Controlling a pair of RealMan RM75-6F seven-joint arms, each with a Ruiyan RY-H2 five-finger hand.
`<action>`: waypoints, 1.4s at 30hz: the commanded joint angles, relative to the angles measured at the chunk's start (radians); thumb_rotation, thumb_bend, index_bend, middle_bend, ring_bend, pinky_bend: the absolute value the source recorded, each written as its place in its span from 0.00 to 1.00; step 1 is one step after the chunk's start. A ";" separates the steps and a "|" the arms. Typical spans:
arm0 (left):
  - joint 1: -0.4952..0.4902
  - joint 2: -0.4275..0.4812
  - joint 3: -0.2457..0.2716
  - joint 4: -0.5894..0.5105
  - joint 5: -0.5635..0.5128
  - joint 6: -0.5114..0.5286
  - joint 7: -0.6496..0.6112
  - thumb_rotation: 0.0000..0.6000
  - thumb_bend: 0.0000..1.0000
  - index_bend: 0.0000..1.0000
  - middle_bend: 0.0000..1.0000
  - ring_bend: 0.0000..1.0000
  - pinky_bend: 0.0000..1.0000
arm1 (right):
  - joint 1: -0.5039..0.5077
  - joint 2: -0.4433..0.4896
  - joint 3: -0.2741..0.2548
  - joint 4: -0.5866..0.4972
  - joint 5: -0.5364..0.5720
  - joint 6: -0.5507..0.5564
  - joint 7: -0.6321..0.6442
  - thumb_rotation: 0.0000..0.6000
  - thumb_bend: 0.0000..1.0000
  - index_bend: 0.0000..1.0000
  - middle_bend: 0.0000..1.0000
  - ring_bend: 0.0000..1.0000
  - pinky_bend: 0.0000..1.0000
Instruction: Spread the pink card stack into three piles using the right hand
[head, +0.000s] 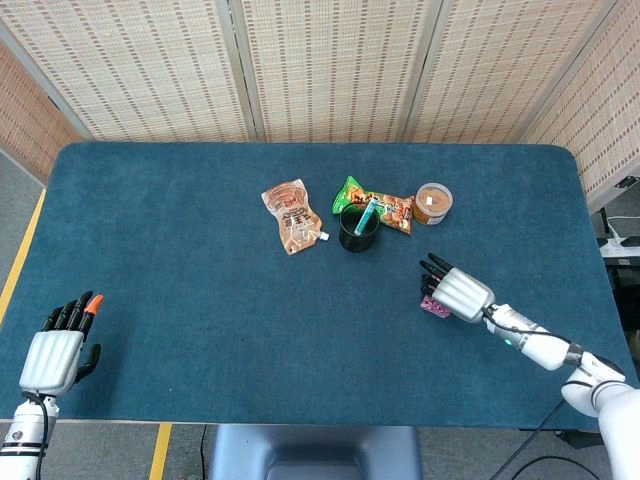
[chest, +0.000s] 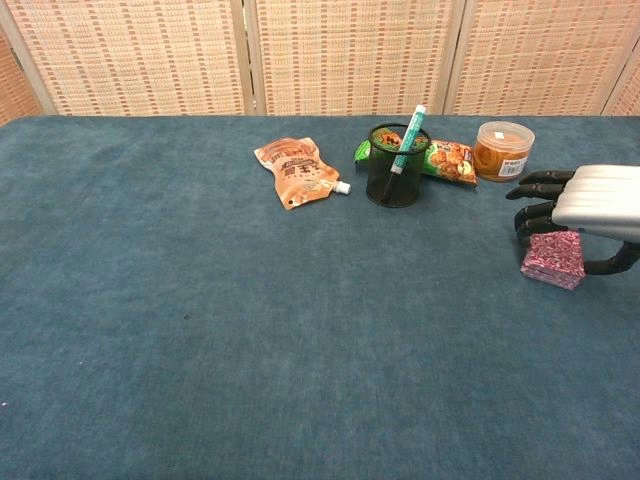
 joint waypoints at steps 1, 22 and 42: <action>0.000 0.001 0.001 -0.001 0.001 0.000 0.000 1.00 0.48 0.00 0.04 0.11 0.17 | 0.000 0.000 0.000 -0.004 0.004 -0.002 -0.002 1.00 0.22 0.32 0.24 0.01 0.04; 0.000 0.005 0.004 -0.004 0.007 0.004 -0.004 1.00 0.47 0.00 0.05 0.12 0.17 | -0.005 -0.009 -0.007 0.001 0.010 0.025 -0.024 1.00 0.21 0.51 0.34 0.16 0.11; 0.002 0.009 0.007 -0.008 0.016 0.011 -0.014 1.00 0.47 0.00 0.05 0.12 0.17 | -0.006 0.005 -0.002 -0.016 0.005 0.075 -0.057 1.00 0.21 0.66 0.45 0.25 0.15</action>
